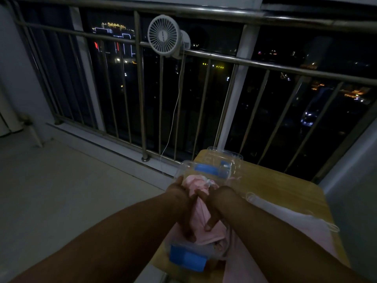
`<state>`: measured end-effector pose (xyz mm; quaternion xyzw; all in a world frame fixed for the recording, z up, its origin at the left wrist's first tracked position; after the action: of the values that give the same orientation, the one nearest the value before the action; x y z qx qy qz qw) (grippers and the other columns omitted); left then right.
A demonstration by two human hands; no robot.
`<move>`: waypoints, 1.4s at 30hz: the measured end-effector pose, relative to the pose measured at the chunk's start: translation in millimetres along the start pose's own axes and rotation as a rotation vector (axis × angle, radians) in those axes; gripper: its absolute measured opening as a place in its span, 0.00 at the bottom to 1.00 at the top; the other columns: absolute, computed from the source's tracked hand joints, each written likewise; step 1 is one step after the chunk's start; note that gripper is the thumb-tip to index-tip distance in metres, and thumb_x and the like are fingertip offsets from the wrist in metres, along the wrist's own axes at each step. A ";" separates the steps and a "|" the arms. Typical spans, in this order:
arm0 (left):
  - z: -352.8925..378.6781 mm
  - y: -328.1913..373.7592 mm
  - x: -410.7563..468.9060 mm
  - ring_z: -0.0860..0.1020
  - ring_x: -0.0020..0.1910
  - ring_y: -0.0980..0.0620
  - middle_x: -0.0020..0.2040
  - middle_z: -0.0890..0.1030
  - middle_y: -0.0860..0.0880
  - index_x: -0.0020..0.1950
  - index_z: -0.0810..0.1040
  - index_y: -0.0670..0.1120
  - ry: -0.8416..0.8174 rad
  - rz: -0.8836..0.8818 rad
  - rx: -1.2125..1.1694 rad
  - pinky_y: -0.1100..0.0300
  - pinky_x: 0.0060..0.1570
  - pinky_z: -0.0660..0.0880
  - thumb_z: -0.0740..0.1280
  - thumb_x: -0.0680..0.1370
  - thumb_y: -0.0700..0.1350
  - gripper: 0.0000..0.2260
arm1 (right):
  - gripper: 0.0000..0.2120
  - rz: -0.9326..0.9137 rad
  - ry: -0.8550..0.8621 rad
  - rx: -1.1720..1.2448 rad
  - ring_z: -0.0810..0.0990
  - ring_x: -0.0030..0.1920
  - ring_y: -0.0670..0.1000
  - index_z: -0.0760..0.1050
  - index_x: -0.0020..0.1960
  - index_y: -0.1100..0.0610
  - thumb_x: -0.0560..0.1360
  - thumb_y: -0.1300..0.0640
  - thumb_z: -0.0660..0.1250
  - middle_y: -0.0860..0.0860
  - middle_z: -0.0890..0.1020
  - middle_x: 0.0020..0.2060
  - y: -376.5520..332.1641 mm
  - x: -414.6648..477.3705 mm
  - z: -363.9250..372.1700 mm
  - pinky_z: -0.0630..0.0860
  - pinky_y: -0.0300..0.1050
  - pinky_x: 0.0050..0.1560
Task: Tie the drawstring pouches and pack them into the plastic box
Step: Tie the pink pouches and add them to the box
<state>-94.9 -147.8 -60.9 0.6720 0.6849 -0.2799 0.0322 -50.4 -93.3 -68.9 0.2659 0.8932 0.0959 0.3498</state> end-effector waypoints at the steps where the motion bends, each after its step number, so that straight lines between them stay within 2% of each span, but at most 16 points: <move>1: -0.9 0.9 -0.9 0.43 0.83 0.40 0.84 0.46 0.42 0.84 0.43 0.48 0.005 0.007 -0.003 0.38 0.80 0.41 0.69 0.73 0.71 0.53 | 0.62 -0.002 0.029 -0.018 0.46 0.83 0.61 0.38 0.83 0.43 0.65 0.30 0.76 0.54 0.40 0.83 1.9 -2.9 0.6 0.53 0.70 0.78; 4: -1.0 -4.7 -3.3 0.55 0.81 0.39 0.82 0.59 0.42 0.83 0.52 0.51 0.038 -0.010 -0.069 0.36 0.77 0.50 0.70 0.65 0.77 0.55 | 0.60 -0.023 0.191 -0.052 0.50 0.82 0.61 0.39 0.83 0.43 0.67 0.25 0.71 0.57 0.46 0.83 6.4 -19.3 -5.4 0.51 0.67 0.79; 6: -5.9 -4.3 -11.5 0.57 0.80 0.39 0.80 0.63 0.41 0.81 0.55 0.50 0.083 -0.016 -0.092 0.35 0.77 0.48 0.69 0.65 0.77 0.54 | 0.56 -0.021 0.239 -0.031 0.53 0.81 0.61 0.40 0.84 0.43 0.70 0.26 0.68 0.59 0.49 0.83 9.9 -31.8 -4.3 0.49 0.63 0.80; 9: -19.5 3.3 -42.6 0.51 0.82 0.41 0.83 0.57 0.41 0.83 0.53 0.47 0.128 -0.008 -0.035 0.36 0.79 0.38 0.65 0.73 0.74 0.49 | 0.47 0.007 0.337 0.056 0.52 0.82 0.60 0.45 0.84 0.43 0.74 0.27 0.63 0.58 0.51 0.83 10.0 -59.6 -4.3 0.45 0.65 0.80; 12: -26.9 5.8 -64.8 0.45 0.83 0.41 0.84 0.46 0.41 0.84 0.47 0.47 0.125 -0.048 -0.058 0.36 0.78 0.36 0.61 0.77 0.72 0.46 | 0.36 0.029 0.481 0.142 0.53 0.82 0.58 0.52 0.83 0.44 0.80 0.31 0.55 0.56 0.55 0.83 11.2 -91.5 -5.8 0.42 0.66 0.79; 15: -38.3 10.3 -85.9 0.44 0.83 0.41 0.84 0.44 0.43 0.84 0.47 0.52 0.170 -0.054 -0.088 0.33 0.77 0.36 0.59 0.79 0.69 0.41 | 0.29 0.020 0.604 0.208 0.55 0.81 0.56 0.57 0.80 0.43 0.82 0.34 0.54 0.52 0.59 0.81 10.9 -134.2 -5.8 0.43 0.66 0.79; 20: -73.4 30.7 -113.7 0.49 0.83 0.41 0.84 0.52 0.43 0.82 0.57 0.54 0.340 -0.055 -0.071 0.30 0.76 0.37 0.56 0.82 0.66 0.32 | 0.26 0.104 0.640 0.316 0.58 0.80 0.53 0.58 0.80 0.44 0.84 0.39 0.54 0.49 0.63 0.79 29.4 -201.3 27.7 0.44 0.65 0.80; 26: -115.7 111.8 -133.2 0.51 0.83 0.44 0.83 0.55 0.45 0.82 0.59 0.53 0.464 0.100 -0.081 0.30 0.76 0.41 0.58 0.84 0.60 0.28 | 0.28 0.283 0.569 0.364 0.58 0.80 0.52 0.56 0.82 0.46 0.85 0.38 0.51 0.50 0.61 0.81 76.4 -260.4 108.4 0.45 0.64 0.80; 30: -123.4 151.9 -132.3 0.58 0.81 0.45 0.80 0.65 0.47 0.78 0.68 0.53 0.475 0.168 -0.137 0.34 0.77 0.41 0.62 0.83 0.57 0.23 | 0.29 0.371 0.568 0.446 0.61 0.79 0.53 0.57 0.82 0.48 0.84 0.39 0.55 0.50 0.64 0.79 97.6 -292.7 149.4 0.55 0.60 0.79; 33: -123.8 174.2 -138.4 0.67 0.75 0.46 0.74 0.72 0.47 0.74 0.73 0.53 0.501 0.212 -0.171 0.39 0.79 0.53 0.64 0.82 0.54 0.20 | 0.30 0.428 0.552 0.494 0.66 0.76 0.55 0.59 0.81 0.49 0.83 0.40 0.57 0.51 0.67 0.78 100.3 -318.5 176.6 0.62 0.56 0.75; 36: -125.6 189.5 -142.9 0.74 0.68 0.46 0.73 0.73 0.46 0.74 0.73 0.49 0.475 0.248 -0.370 0.49 0.71 0.71 0.65 0.83 0.48 0.19 | 0.29 0.480 0.538 0.566 0.70 0.73 0.56 0.60 0.81 0.51 0.83 0.42 0.58 0.53 0.69 0.76 105.1 -336.1 195.9 0.66 0.52 0.71; 38: -125.3 191.2 -136.0 0.76 0.66 0.46 0.72 0.73 0.45 0.75 0.72 0.49 0.469 0.251 -0.483 0.51 0.67 0.74 0.65 0.83 0.47 0.20 | 0.27 0.516 0.556 0.689 0.72 0.72 0.57 0.61 0.80 0.53 0.84 0.45 0.59 0.54 0.70 0.75 110.9 -336.2 203.9 0.69 0.51 0.70; 42: -103.6 193.1 -104.7 0.75 0.68 0.46 0.73 0.72 0.45 0.78 0.67 0.49 0.439 0.189 -0.713 0.53 0.65 0.74 0.64 0.84 0.48 0.22 | 0.22 0.595 0.630 0.993 0.75 0.69 0.57 0.66 0.77 0.58 0.85 0.52 0.58 0.57 0.73 0.73 122.6 -314.3 228.9 0.70 0.45 0.66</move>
<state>130.6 -209.6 4.5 0.7223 0.6647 0.1282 0.1415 347.2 -164.0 -13.5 0.5906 0.7792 -0.1616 -0.1340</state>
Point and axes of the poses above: each hand's wrist, its own x-axis towards the middle knuckle, its own z-axis out of the palm, y = z × x, the point moved 10 cm from there along x, towards the middle knuckle
